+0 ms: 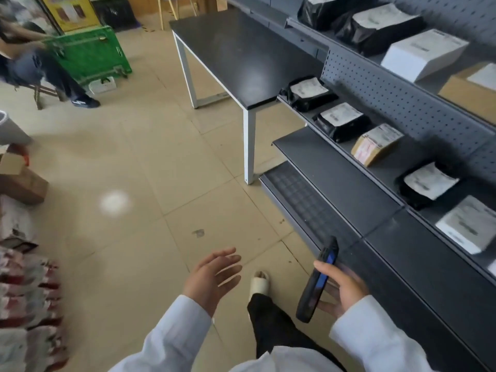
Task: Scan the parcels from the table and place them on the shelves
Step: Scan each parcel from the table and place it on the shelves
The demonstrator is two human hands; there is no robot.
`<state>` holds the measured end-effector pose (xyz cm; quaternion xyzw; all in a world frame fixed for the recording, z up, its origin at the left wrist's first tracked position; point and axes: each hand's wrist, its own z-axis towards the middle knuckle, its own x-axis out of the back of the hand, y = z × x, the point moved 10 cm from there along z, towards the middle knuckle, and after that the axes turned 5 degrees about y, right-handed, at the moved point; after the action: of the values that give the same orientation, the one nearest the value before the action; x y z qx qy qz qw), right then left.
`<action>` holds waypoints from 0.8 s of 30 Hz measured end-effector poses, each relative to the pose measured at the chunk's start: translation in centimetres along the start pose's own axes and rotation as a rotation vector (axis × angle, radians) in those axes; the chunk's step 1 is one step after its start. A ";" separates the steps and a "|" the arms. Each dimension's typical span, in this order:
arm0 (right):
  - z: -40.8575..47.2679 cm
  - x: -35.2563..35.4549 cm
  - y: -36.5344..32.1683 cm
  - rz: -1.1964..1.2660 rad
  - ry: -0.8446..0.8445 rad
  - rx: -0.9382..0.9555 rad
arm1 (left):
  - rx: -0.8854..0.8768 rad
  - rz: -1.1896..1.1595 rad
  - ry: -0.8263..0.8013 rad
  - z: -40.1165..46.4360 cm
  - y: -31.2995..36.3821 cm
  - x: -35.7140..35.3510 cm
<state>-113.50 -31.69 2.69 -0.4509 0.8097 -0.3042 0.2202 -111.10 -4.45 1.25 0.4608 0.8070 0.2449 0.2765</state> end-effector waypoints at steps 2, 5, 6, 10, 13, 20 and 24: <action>3.4 -3.1 -1.6 -0.016 -0.007 -0.020 | -0.067 -0.018 0.037 3.0 5.6 -0.8; 8.1 -8.3 -4.7 -0.013 -0.033 -0.053 | -0.165 0.024 0.096 6.4 14.0 -2.3; 9.6 -10.3 -5.8 -0.009 -0.049 -0.062 | -0.185 0.043 0.098 7.4 16.4 -2.9; 14.7 -18.2 -9.8 -0.007 -0.140 -0.067 | -0.200 0.041 0.127 11.5 22.1 -4.3; 17.4 -23.5 -12.5 -0.061 -0.170 -0.062 | -0.174 0.016 0.175 14.5 23.9 -3.9; 22.3 -33.0 -18.5 -0.099 -0.189 -0.009 | -0.100 0.028 0.168 22.6 29.1 -3.2; 26.2 -36.7 -21.7 -0.074 -0.105 0.023 | -0.068 0.063 0.107 29.8 33.5 -5.0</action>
<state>-65.83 -16.52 1.86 -0.4933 0.7763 -0.2975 0.2561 -68.59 10.58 2.51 0.4626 0.7969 0.3052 0.2404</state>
